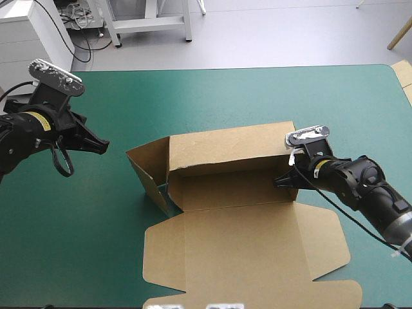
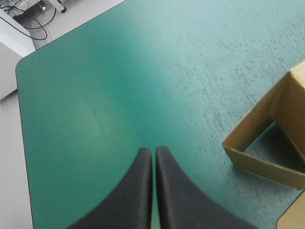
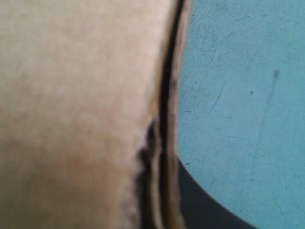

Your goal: Fold the box

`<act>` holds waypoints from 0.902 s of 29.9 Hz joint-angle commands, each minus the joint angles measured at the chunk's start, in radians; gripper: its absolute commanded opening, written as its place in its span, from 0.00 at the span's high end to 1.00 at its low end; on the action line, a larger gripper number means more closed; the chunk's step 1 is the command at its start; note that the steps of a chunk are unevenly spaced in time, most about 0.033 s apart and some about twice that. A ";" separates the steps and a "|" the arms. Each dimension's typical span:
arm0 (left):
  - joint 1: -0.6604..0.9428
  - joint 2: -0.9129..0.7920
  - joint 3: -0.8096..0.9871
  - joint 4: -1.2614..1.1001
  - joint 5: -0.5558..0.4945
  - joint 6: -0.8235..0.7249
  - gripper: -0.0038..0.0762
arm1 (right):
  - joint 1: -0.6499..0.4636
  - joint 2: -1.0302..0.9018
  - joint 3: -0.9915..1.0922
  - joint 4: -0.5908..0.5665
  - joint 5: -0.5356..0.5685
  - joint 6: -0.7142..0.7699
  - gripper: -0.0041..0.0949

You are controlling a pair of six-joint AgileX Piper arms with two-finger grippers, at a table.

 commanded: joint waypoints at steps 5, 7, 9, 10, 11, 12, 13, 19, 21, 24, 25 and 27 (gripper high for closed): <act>0.002 -0.019 -0.030 0.009 -0.052 0.001 0.95 | -0.006 -0.048 -0.149 0.017 0.241 -0.049 0.98; 0.002 -0.019 -0.030 0.009 -0.056 0.001 0.95 | -0.006 -0.046 -0.163 0.017 0.281 -0.053 0.98; 0.002 -0.019 -0.030 0.009 -0.070 -0.002 0.95 | -0.006 -0.036 -0.164 0.017 0.292 -0.054 0.98; 0.002 -0.019 -0.030 0.009 -0.075 -0.004 0.95 | -0.006 -0.026 -0.164 0.017 0.295 -0.054 0.98; 0.002 -0.019 -0.030 0.009 -0.077 -0.004 0.95 | -0.006 -0.014 -0.164 0.017 0.295 -0.054 0.98; 0.002 -0.019 -0.030 0.009 -0.077 -0.004 0.95 | -0.006 0.003 -0.164 0.017 0.293 -0.050 0.98; 0.002 -0.019 -0.030 0.009 -0.077 -0.004 0.95 | -0.006 0.016 -0.164 0.017 0.288 -0.048 0.98; 0.002 -0.019 -0.030 0.009 -0.077 -0.004 0.95 | -0.006 0.129 -0.164 0.021 0.221 -0.046 0.98; 0.002 -0.019 -0.030 0.011 -0.077 -0.004 0.95 | -0.006 0.169 -0.164 0.021 0.187 -0.046 0.98; 0.002 -0.019 -0.030 0.011 -0.077 -0.018 0.95 | -0.006 0.223 -0.164 0.007 0.107 -0.046 0.98; 0.002 -0.019 -0.030 0.013 -0.077 -0.018 0.95 | -0.006 0.238 -0.164 -0.002 0.080 -0.043 0.98; 0.002 -0.019 -0.030 0.013 -0.077 -0.018 0.95 | -0.006 0.270 -0.164 -0.031 0.012 -0.026 0.98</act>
